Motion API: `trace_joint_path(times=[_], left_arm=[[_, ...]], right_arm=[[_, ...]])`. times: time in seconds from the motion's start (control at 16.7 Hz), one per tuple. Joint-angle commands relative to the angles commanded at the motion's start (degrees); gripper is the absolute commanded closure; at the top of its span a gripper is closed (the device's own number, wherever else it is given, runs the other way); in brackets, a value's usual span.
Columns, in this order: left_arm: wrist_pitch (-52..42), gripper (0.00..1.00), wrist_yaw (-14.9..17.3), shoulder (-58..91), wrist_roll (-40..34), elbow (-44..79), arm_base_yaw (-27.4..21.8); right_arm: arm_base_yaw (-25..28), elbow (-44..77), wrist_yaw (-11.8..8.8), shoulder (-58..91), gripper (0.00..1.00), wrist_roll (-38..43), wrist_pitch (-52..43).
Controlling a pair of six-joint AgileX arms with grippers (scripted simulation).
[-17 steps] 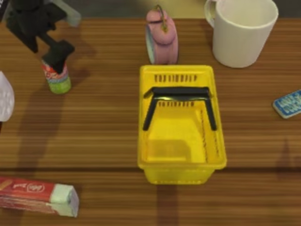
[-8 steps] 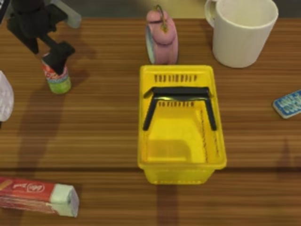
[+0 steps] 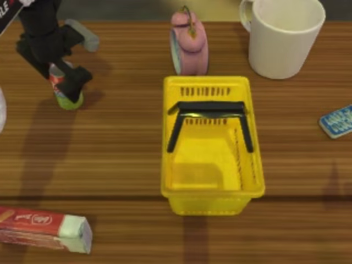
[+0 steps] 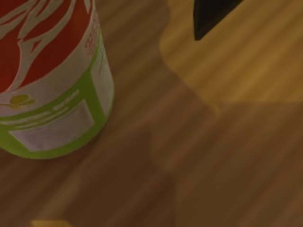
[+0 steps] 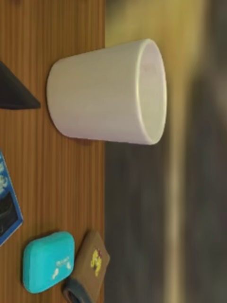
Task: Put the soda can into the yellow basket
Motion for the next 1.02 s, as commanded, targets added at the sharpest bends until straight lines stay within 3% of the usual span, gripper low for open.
trace_joint_path(times=[0.3, 1.02], left_arm=[[1.4, 0.00, 0.0, -0.5, 0.0, -1.6, 0.0], [1.4, 0.90, 0.0, -0.5, 0.0, -1.6, 0.0]], right_arm=[[0.0, 0.0, 0.0, 0.0, 0.00, 0.0, 0.0], [0.0, 0.0, 0.0, 0.0, 0.00, 0.0, 0.0]])
